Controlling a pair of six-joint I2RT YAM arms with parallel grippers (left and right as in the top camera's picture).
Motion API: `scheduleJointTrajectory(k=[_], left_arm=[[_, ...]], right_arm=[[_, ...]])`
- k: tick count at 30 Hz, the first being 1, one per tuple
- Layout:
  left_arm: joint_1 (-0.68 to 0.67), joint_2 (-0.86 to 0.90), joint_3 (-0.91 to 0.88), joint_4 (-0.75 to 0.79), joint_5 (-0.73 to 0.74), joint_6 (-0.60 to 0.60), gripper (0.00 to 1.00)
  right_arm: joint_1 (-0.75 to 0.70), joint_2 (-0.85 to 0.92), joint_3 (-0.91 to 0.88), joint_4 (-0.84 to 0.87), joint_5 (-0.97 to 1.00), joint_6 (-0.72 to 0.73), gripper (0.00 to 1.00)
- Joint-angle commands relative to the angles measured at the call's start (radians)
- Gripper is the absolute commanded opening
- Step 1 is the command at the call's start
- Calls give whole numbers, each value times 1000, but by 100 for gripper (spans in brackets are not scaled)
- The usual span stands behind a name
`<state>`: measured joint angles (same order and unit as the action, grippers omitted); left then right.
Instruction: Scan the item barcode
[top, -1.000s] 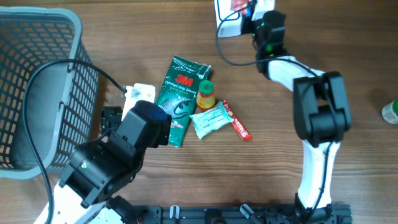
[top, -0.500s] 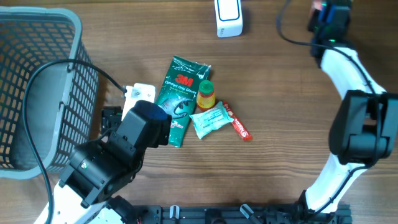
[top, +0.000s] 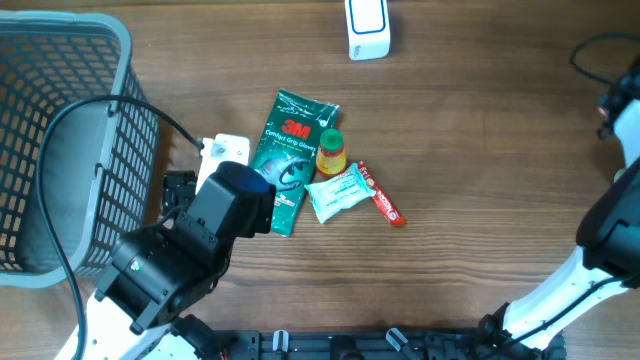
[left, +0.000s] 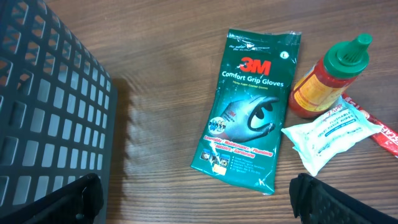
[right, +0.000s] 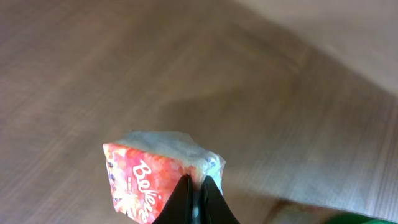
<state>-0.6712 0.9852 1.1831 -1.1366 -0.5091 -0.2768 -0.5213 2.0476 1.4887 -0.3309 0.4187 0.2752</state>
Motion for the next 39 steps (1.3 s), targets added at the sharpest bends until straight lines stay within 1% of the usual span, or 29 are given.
scheduleJointTrajectory(k=[1, 2, 3, 4, 5, 7, 9, 10, 15, 18, 22, 24, 26, 29, 31, 33, 36, 39], left_arm=[[2, 0, 3, 2, 4, -20, 100], [2, 0, 3, 2, 4, -20, 100], [2, 0, 3, 2, 4, -19, 100], [2, 0, 3, 2, 4, -20, 100], [2, 0, 3, 2, 4, -20, 100], [2, 0, 3, 2, 4, -20, 100], [2, 0, 3, 2, 4, -20, 100], [2, 0, 3, 2, 4, -20, 100], [2, 0, 3, 2, 4, -20, 100], [2, 0, 3, 2, 4, -20, 100], [2, 0, 3, 2, 4, -20, 100], [2, 0, 3, 2, 4, -20, 100], [2, 0, 3, 2, 4, -20, 100], [2, 0, 3, 2, 4, -19, 100], [2, 0, 3, 2, 4, -20, 100], [2, 0, 3, 2, 4, -20, 100], [2, 0, 3, 2, 4, -20, 100], [2, 0, 3, 2, 4, -20, 100]], right_arm=[[-24, -7, -10, -27, -28, 47, 4], [-29, -7, -10, -27, -28, 46, 6], [-31, -7, -10, -27, -28, 46, 13], [-32, -8, -10, -26, -28, 45, 22], [-32, -9, -10, -26, -28, 45, 36], [-29, -12, -10, -27, -28, 41, 57], [-22, -23, -10, -30, -31, 41, 88], [-18, -31, -10, -30, -34, 42, 100], [16, -98, -10, -29, -89, 43, 100], [49, -158, -10, -30, -196, 43, 100], [102, -219, -10, -37, -452, 43, 100], [137, -241, -10, -38, -689, 45, 100], [161, -248, -10, -41, -888, 100, 100], [190, -246, -10, -52, -1168, 283, 100], [215, -246, -10, -121, -1349, 425, 100], [232, -246, -10, -165, -1441, 436, 100], [277, -246, -10, -214, -1515, 425, 100], [346, -247, -10, -205, -1534, 437, 99]])
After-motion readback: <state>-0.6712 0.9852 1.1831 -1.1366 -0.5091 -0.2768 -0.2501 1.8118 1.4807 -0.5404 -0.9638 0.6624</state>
